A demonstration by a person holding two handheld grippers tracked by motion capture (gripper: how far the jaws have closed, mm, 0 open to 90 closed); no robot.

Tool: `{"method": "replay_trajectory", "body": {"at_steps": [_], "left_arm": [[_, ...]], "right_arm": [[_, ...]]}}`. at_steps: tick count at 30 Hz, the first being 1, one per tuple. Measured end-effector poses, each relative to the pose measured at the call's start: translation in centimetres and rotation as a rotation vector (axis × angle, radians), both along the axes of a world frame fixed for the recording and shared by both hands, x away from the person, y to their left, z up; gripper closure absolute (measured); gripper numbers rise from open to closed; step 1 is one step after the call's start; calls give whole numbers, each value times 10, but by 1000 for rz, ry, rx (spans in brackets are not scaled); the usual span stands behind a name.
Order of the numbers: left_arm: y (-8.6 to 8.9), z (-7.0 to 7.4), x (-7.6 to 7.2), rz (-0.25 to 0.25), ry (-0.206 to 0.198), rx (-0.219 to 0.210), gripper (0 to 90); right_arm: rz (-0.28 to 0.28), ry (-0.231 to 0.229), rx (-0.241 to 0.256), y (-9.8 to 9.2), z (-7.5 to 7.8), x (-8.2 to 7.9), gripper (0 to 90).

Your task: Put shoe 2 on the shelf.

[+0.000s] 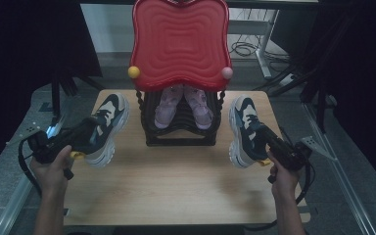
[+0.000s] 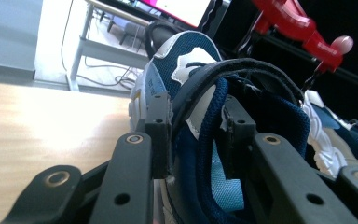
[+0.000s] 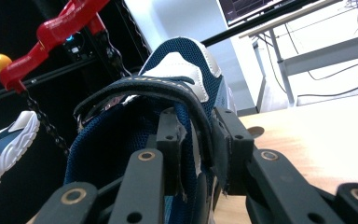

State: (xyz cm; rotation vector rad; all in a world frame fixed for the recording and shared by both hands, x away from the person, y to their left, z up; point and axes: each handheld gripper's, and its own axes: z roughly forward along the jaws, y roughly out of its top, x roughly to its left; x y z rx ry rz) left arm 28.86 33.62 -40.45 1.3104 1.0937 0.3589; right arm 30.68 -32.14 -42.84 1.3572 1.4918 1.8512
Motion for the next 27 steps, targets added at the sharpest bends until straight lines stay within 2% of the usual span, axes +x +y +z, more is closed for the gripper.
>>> {"method": "replay_trajectory", "body": {"at_steps": [11, 21, 27], "left_arm": [[-1, 23, 10, -1, -23, 18, 691], [0, 34, 16, 11, -41, 3, 690], [1, 40, 19, 15, -49, -9, 690]], "right_arm": [[-4, -14, 14, 4, 16, 14, 738], [-8, -31, 24, 6, 32, 21, 738], [-9, -43, 13, 7, 41, 23, 738]]}}
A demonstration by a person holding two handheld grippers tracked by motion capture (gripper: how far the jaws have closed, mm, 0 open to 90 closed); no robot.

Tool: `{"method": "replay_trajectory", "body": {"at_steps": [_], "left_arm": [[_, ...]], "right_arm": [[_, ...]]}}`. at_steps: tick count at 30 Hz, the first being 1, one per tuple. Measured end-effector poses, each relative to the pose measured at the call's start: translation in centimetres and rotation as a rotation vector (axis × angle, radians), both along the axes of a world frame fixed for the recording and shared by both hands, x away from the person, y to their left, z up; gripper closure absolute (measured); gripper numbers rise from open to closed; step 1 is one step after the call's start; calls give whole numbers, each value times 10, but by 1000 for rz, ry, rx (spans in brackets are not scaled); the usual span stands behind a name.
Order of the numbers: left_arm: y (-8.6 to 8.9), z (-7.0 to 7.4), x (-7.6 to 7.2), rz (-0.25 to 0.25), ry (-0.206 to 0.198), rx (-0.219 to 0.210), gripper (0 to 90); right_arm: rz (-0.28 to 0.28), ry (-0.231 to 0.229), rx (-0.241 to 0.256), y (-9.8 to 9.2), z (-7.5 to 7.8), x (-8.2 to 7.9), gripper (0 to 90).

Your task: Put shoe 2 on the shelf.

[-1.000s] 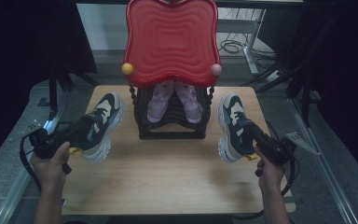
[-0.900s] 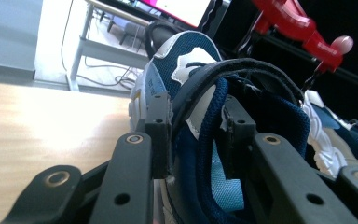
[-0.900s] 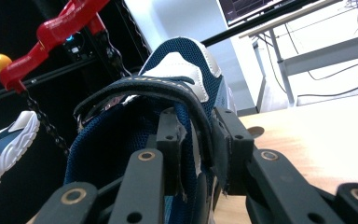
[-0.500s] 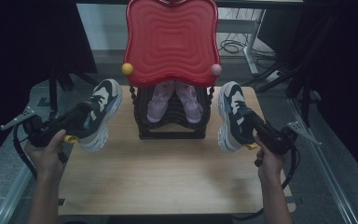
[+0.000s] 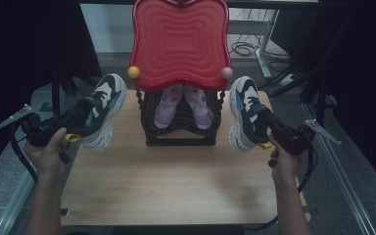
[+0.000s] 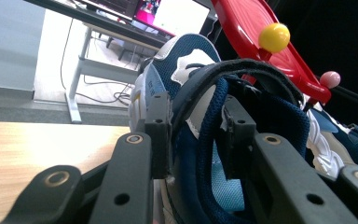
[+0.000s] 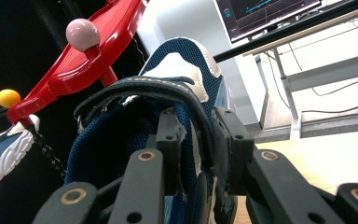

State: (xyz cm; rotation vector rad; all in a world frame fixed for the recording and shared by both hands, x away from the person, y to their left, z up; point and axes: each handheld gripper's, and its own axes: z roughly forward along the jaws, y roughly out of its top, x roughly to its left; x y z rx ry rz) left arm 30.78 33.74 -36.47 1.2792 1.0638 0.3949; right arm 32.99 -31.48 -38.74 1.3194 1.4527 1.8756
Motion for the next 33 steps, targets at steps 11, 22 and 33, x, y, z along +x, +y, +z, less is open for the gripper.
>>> {"method": "replay_trajectory", "body": {"at_steps": [11, 22, 33], "left_arm": [[-2, 13, 4, 13, -22, -2, 689], [-5, 30, 9, 26, -45, 4, 689], [-3, 55, 14, 44, -81, -7, 689]], "right_arm": [[-14, -13, 13, -2, 13, 5, 737], [-23, -37, 1, -3, 33, 9, 739], [-40, -60, -10, -3, 64, 19, 739]]}}
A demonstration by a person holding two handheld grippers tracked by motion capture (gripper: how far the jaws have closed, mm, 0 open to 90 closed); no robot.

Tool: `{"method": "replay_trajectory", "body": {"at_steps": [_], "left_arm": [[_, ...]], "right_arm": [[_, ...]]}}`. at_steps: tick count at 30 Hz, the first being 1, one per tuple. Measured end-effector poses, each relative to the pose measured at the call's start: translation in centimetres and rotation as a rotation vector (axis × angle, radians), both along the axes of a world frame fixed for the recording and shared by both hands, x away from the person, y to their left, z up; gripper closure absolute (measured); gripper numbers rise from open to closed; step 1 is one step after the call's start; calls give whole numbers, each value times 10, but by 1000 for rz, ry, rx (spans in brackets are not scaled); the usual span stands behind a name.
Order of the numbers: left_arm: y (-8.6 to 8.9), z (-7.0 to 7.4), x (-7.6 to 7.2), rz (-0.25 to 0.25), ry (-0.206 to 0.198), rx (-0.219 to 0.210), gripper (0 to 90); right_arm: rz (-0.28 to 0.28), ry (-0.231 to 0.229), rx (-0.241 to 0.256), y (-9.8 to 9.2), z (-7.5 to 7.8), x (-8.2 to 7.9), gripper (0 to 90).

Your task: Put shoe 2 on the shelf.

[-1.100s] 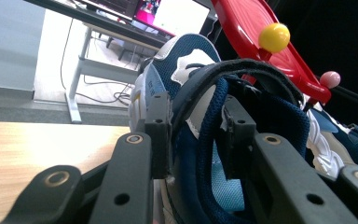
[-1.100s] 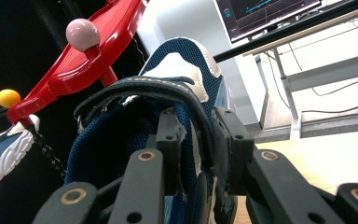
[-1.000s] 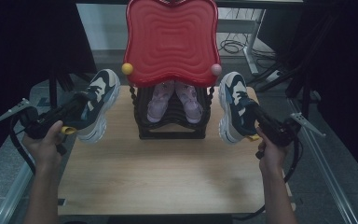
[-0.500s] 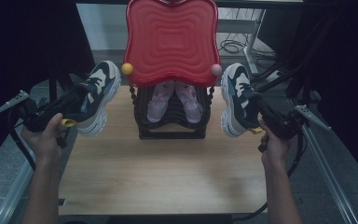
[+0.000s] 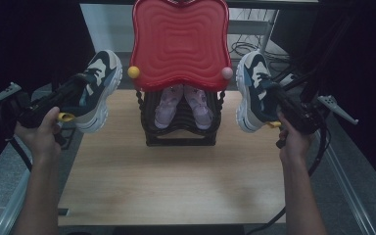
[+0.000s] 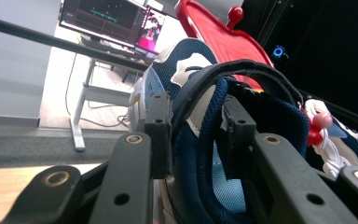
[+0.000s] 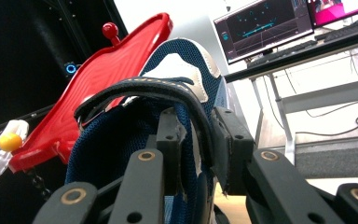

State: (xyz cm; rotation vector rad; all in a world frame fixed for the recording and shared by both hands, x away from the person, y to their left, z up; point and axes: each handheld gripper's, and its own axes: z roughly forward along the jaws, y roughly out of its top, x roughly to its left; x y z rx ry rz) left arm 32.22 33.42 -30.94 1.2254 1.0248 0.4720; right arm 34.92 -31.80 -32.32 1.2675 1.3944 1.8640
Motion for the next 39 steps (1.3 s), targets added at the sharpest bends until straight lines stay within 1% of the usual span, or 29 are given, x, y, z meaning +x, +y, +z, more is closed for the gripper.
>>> {"method": "replay_trajectory", "body": {"at_steps": [6, 9, 12, 17, 22, 25, 28, 32, 34, 39], "left_arm": [[-3, 11, 6, 9, -13, -13, 688], [-5, 18, 9, 9, -22, -13, 688], [-8, 25, 11, 13, -30, -8, 688], [-11, 36, 15, 18, -41, -7, 688], [-15, 47, 20, 12, -47, -14, 688], [-19, 56, 24, 6, -55, -20, 687], [-25, 66, 27, 0, -65, -19, 687], [-36, 77, 34, -25, -71, -36, 687], [-43, 82, 37, -34, -74, -38, 687], [-62, 94, 49, -47, -70, -19, 687]], "right_arm": [[7, -13, -25, 6, 16, 4, 739], [7, -10, -31, 6, 24, 5, 739], [3, -16, -25, 5, 31, 6, 739], [6, -26, -29, 5, 45, 6, 739], [18, -40, -47, 10, 63, 6, 739], [31, -46, -50, 13, 73, 7, 739], [45, -46, -47, 17, 84, 9, 739], [78, -35, -35, 27, 96, 18, 738], [92, -34, -31, 34, 101, 22, 739], [122, -34, -38, 53, 114, 30, 738]]}}
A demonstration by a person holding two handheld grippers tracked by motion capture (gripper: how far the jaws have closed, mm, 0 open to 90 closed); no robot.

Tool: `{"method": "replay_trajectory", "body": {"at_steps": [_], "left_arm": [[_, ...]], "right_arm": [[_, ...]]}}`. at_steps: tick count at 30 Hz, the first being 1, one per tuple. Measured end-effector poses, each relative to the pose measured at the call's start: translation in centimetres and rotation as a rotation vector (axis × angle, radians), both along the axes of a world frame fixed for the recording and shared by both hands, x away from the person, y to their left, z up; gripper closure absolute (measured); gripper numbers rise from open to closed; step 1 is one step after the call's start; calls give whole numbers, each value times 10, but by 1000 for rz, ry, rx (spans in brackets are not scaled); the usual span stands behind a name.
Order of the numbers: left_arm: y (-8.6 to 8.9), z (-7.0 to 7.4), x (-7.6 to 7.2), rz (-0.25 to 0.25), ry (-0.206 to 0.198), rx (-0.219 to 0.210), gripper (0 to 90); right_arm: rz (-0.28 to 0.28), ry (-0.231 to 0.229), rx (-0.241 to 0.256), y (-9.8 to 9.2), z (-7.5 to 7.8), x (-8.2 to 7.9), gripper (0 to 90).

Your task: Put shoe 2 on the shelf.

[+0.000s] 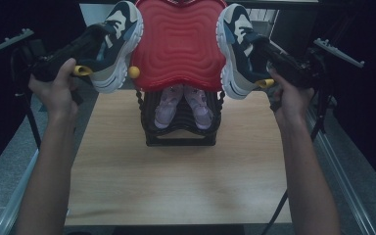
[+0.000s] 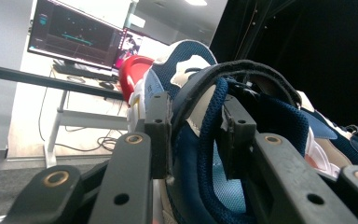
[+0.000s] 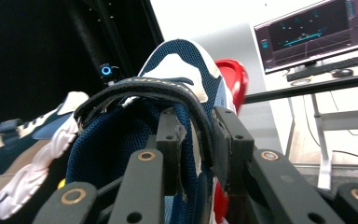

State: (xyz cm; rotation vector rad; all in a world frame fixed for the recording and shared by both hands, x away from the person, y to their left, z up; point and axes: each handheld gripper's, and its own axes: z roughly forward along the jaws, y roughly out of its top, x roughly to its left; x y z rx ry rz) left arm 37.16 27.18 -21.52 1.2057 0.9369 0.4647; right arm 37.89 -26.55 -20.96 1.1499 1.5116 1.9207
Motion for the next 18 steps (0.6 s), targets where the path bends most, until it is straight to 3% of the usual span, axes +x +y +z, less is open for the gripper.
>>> {"method": "replay_trajectory", "body": {"at_steps": [8, 13, 18], "left_arm": [[-29, 16, 16, -16, -1, 29, 686], [-42, 25, 27, -22, -7, 18, 686], [-55, 29, 40, -12, -1, 48, 686]], "right_arm": [[29, 9, -5, 31, 18, 14, 738], [46, 16, -21, 52, 30, 26, 738], [42, 40, -68, 70, 38, 39, 738]]}}
